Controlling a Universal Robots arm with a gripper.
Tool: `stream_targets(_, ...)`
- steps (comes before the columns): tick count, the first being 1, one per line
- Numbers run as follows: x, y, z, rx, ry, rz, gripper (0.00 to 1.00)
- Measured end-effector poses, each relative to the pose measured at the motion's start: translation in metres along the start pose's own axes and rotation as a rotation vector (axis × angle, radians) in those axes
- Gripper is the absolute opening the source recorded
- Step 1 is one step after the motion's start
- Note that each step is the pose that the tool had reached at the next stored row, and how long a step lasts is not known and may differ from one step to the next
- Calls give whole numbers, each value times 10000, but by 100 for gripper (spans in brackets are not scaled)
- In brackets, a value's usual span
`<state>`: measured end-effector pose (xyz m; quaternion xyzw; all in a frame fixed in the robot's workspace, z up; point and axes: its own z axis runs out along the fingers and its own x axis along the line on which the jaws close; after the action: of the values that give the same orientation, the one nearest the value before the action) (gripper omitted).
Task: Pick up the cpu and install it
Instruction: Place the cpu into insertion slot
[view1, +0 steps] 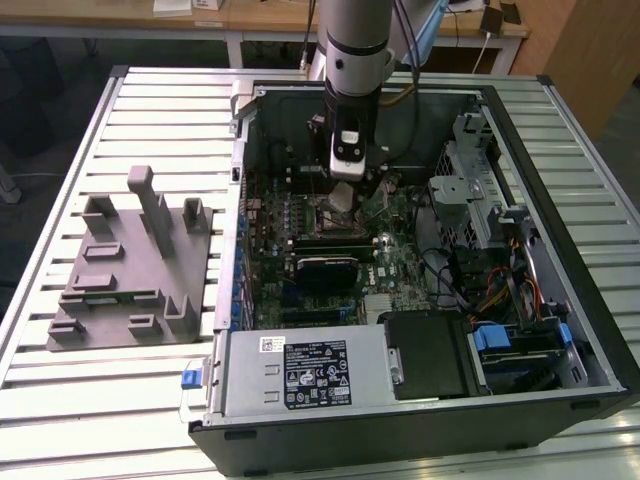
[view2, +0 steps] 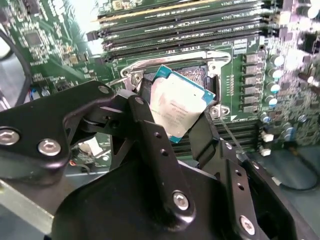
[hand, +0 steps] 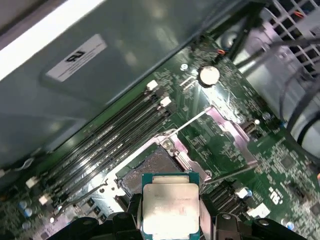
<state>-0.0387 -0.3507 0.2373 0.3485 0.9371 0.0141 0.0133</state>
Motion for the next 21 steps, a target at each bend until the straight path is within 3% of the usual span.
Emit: stream_targets(21, 0, 0, 6, 79, -147, 3646, 54)
